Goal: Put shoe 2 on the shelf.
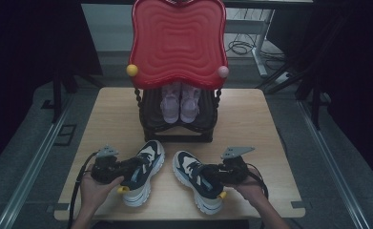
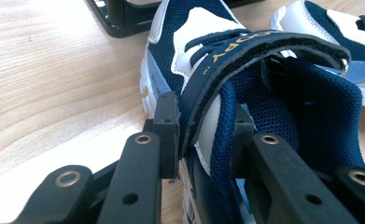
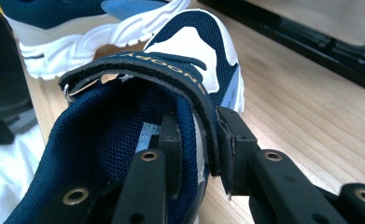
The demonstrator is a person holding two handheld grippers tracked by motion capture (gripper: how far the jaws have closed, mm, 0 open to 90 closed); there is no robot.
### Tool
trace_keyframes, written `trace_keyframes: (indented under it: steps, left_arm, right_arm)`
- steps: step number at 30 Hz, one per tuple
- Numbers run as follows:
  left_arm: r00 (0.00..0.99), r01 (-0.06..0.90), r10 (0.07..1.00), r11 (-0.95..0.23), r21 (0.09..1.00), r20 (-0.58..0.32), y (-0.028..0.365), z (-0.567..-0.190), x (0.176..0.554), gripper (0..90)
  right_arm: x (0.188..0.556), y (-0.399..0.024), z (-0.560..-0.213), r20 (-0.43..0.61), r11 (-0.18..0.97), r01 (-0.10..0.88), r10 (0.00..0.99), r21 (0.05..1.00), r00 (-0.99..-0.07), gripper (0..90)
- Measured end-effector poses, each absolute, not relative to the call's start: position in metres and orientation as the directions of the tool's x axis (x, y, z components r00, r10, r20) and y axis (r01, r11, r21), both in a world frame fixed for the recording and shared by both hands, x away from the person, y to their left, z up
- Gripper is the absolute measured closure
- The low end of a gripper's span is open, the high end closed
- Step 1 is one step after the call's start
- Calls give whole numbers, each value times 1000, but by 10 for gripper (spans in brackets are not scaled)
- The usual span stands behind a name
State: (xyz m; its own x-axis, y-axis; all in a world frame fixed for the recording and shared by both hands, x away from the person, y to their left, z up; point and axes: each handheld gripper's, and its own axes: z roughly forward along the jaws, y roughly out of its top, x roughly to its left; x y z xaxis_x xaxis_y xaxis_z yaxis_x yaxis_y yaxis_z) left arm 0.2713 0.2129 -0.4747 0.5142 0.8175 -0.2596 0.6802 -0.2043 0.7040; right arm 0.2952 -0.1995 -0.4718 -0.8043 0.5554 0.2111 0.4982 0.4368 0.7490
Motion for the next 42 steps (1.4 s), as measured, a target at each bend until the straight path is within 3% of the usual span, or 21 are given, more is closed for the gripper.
trace_keyframes:
  steps: [18,42]
  left_arm:
    - [506,651,780,-64,756,-370,248,-466,271,729]
    - [468,617,752,98,781,-464,300,-461,270,732]
  right_arm:
    - [298,-246,-475,310,188,488,570,853,-761,734]
    - [300,-309,-477,366,-21,453,622,891,-692,735]
